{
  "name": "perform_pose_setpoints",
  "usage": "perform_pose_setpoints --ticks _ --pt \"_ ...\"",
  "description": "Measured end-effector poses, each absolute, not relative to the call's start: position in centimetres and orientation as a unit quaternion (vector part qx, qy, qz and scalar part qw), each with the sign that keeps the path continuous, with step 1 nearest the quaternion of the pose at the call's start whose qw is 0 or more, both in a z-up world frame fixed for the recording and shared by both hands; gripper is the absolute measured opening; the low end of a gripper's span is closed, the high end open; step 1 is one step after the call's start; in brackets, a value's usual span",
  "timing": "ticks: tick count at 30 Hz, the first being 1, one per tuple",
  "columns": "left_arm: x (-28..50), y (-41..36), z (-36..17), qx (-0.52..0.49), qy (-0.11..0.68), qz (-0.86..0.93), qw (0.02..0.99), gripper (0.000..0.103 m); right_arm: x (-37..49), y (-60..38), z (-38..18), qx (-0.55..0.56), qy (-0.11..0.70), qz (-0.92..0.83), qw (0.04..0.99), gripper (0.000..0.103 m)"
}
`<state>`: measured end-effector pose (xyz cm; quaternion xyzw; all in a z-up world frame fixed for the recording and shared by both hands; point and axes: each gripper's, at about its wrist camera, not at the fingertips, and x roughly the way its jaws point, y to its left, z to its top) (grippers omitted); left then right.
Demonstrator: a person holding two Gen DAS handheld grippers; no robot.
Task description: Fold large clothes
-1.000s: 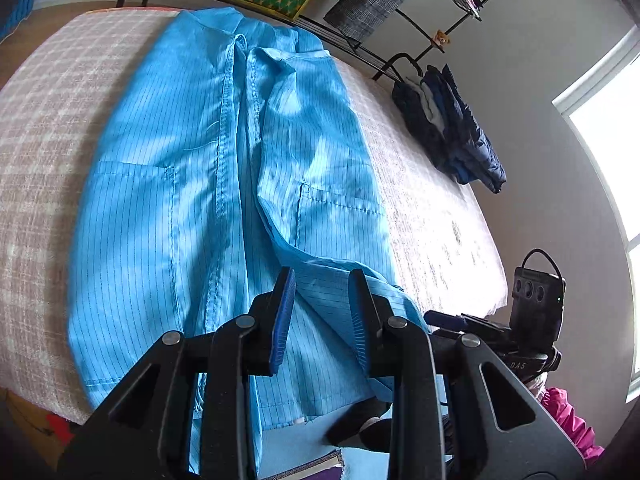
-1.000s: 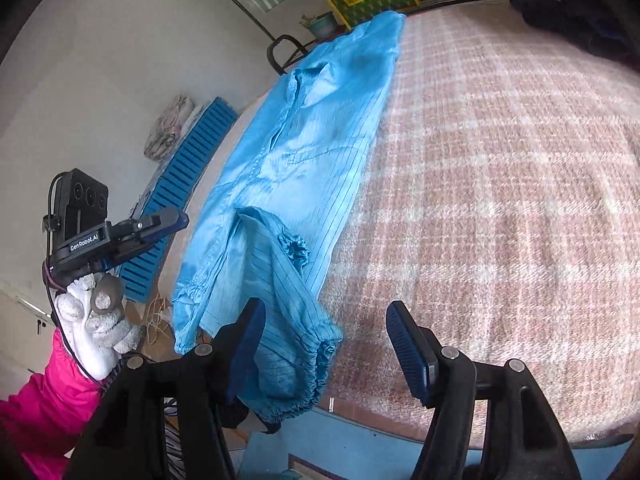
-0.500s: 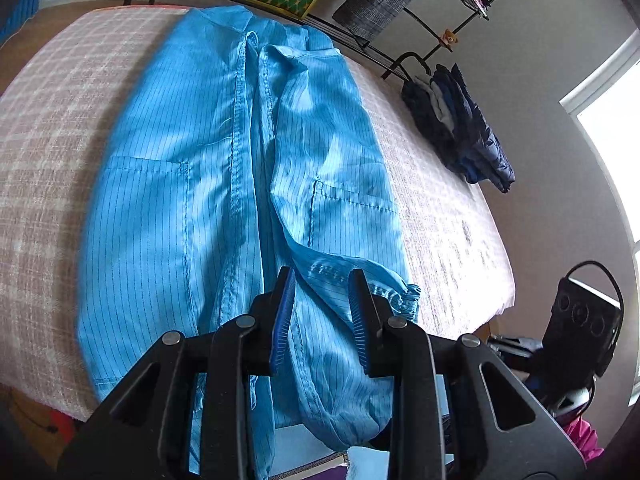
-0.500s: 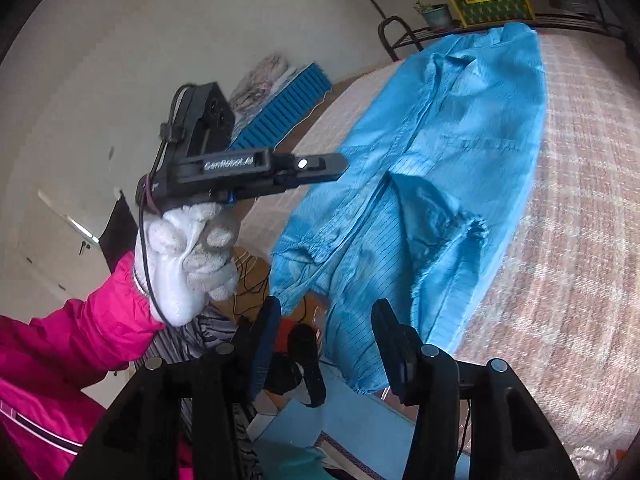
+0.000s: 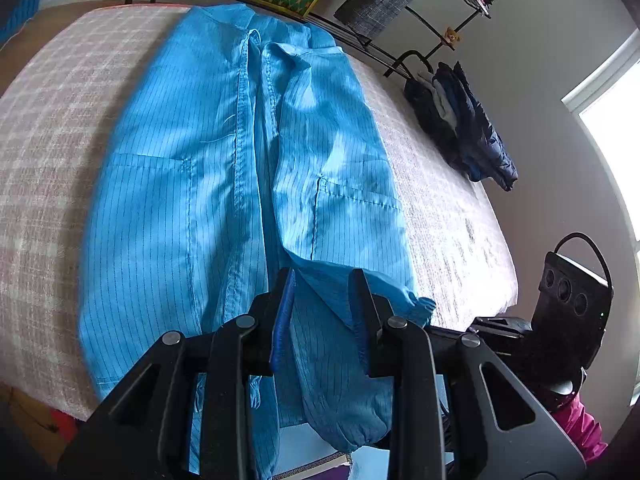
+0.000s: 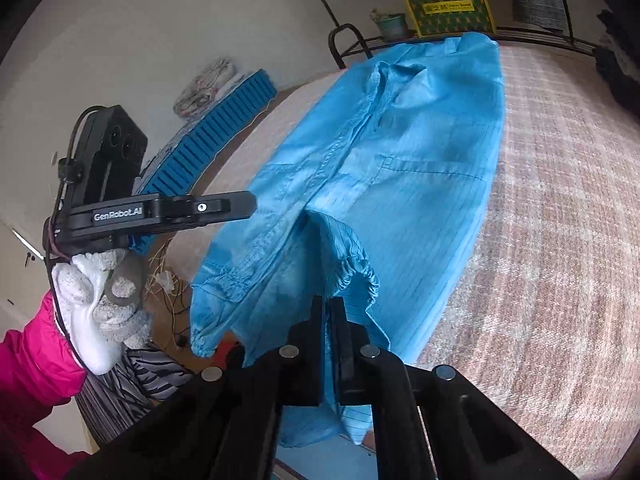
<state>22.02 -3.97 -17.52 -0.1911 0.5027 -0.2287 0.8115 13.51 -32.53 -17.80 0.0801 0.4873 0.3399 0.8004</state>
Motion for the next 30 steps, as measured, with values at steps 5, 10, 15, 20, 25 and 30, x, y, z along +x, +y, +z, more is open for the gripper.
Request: perform_pose_setpoints --ticks 5,10,15,20,25,30 --pt "22.5 -4.4 -17.6 -0.19 0.505 -0.227 0.811 0.026 11.1 -29.1 -17.8 0.066 0.506 0.435 0.742 0.004" --pt "22.4 -5.7 -18.7 -0.18 0.522 -0.238 0.799 0.026 8.5 -31.3 -17.1 0.057 0.486 0.406 0.771 0.03" --pt "22.9 -6.1 -17.6 -0.188 0.509 -0.242 0.804 0.026 10.7 -36.6 -16.5 0.092 0.45 0.304 0.835 0.056" --pt "23.1 -6.8 -16.7 -0.181 0.497 -0.247 0.812 0.026 13.4 -35.0 -19.4 0.146 0.489 0.334 0.792 0.05" --pt "22.7 -8.0 -18.7 -0.157 0.528 -0.256 0.794 0.026 9.6 -30.3 -19.3 0.078 0.512 0.453 0.726 0.045" --pt "21.9 -8.3 -20.8 -0.129 0.556 -0.251 0.782 0.026 7.9 -33.5 -17.4 0.039 0.49 0.402 0.773 0.044"
